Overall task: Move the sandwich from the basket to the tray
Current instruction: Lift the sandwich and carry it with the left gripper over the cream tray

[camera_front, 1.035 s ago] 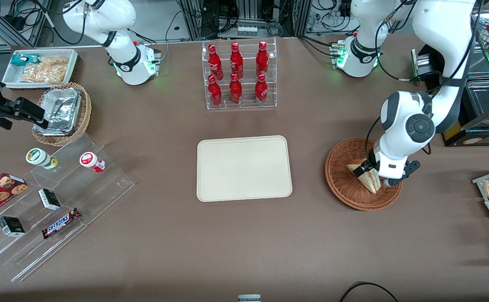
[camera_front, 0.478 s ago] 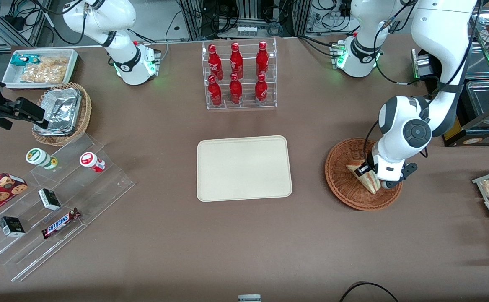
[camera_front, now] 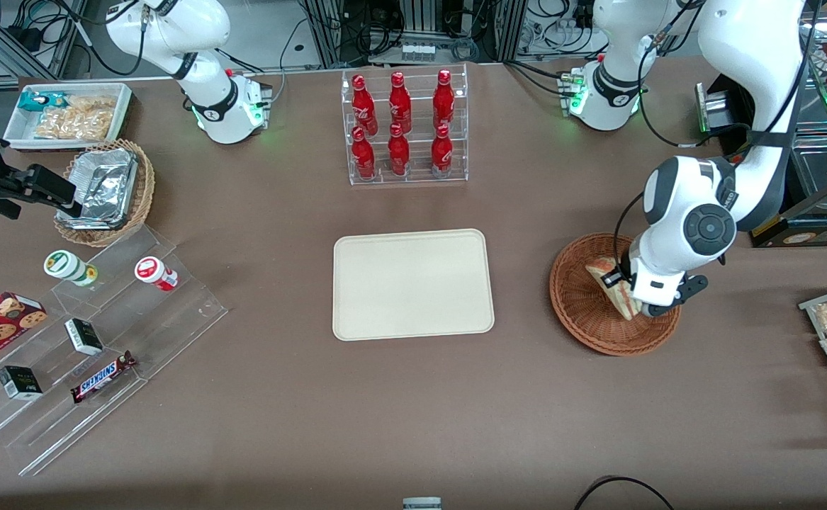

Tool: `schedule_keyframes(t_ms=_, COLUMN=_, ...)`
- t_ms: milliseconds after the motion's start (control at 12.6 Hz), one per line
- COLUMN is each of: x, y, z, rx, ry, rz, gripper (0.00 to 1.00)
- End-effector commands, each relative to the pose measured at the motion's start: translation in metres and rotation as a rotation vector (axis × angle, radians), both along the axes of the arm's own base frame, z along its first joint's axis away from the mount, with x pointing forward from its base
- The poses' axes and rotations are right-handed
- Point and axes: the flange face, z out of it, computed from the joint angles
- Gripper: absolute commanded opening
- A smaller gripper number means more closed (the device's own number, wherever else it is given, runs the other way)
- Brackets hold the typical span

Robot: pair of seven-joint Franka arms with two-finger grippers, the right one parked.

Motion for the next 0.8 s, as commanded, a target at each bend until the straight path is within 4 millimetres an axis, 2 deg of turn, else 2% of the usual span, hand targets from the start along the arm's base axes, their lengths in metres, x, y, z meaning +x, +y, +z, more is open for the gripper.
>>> schedule_keyframes(t_ms=0, x=-0.005, y=-0.037, z=0.018, rx=0.007, ry=0.023, rz=-0.073, gripper=0.06)
schedule_keyframes(t_ms=80, x=-0.007, y=-0.058, z=0.025, rx=0.005, ry=0.038, rz=-0.104, gripper=0.04)
schedule_keyframes(t_ms=398, x=-0.026, y=-0.162, z=0.027, rx=0.000, ry=0.028, rz=-0.137, gripper=0.06)
schedule_keyframes(t_ms=558, x=-0.024, y=-0.199, z=0.026, rx=-0.022, ry=0.004, rz=-0.189, gripper=0.09)
schedule_keyframes(t_ms=717, x=-0.022, y=-0.244, z=0.023, rx=-0.045, ry=-0.012, rz=-0.216, gripper=0.06)
